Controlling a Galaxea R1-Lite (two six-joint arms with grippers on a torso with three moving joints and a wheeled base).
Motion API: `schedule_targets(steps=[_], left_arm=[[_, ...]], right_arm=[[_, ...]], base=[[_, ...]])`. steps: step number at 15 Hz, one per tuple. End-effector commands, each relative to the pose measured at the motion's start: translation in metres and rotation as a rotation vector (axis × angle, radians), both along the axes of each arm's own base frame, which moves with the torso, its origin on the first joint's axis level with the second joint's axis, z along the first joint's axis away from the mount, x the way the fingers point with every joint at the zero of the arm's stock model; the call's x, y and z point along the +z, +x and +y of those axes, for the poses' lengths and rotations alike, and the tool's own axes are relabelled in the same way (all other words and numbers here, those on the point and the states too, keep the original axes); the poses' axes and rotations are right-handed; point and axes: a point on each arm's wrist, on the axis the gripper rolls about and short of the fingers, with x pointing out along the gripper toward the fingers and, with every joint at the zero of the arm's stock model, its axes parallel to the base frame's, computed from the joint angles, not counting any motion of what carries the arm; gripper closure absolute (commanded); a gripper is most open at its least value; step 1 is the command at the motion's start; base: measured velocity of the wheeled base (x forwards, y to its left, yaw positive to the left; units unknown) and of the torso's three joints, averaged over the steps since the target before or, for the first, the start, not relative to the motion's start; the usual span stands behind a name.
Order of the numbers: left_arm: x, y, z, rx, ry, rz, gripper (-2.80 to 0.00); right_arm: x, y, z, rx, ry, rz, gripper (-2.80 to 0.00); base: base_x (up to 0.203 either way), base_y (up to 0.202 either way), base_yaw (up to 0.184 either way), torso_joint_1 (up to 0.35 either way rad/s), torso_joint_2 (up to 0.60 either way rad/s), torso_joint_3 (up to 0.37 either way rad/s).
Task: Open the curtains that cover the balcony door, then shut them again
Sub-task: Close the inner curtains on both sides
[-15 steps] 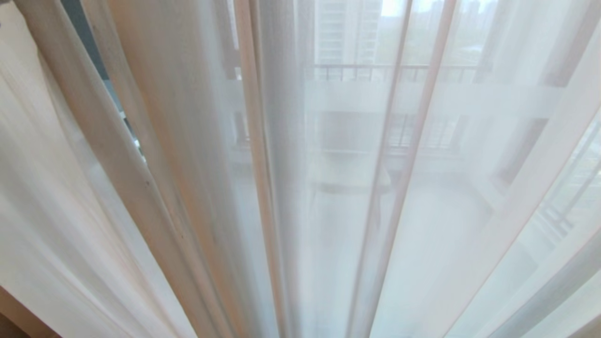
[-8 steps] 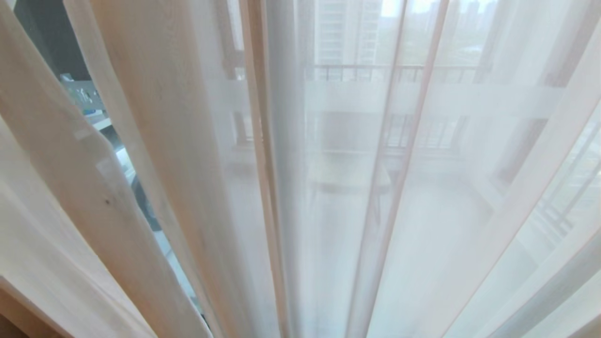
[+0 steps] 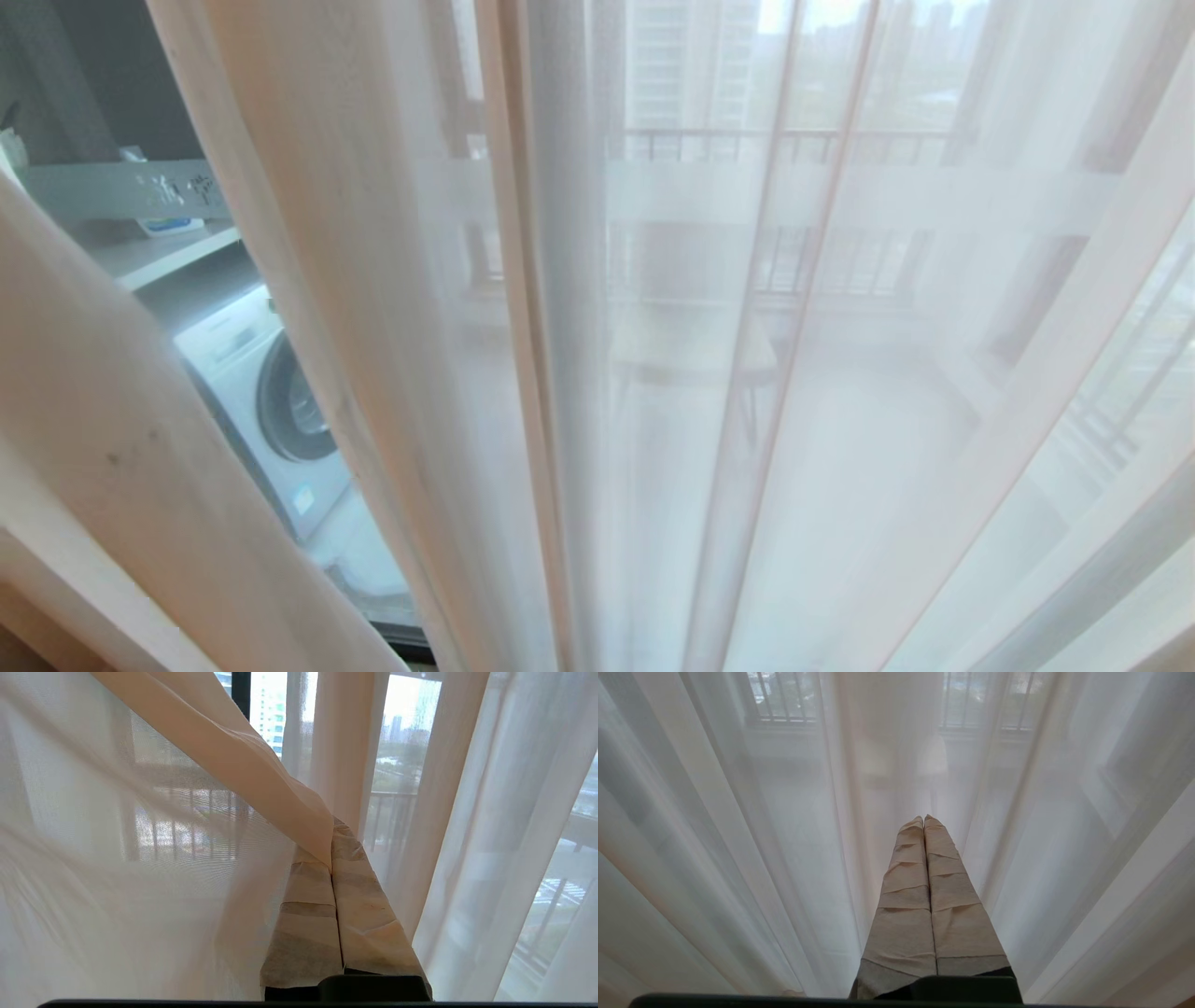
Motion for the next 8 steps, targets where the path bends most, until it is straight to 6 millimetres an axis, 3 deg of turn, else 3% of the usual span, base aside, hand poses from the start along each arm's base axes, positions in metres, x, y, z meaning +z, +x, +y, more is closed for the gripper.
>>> schedule_targets(steps=[1,8], left_arm=[[0.0032,-0.0097,0.0025,-0.001,-0.008,-0.028,0.00],[0.0114,-0.0173,0.0037,-0.031,-0.001,-0.053,0.00]], right_arm=[[0.0000,0.0000,0.0000,0.000,0.000,0.000,0.00],[0.0000,0.0000,0.0000,0.000,0.000,0.000,0.00]], base=[[0.000,0.000,0.000,0.000,0.00,0.000],[0.000,0.000,0.000,0.000,0.00,0.000]])
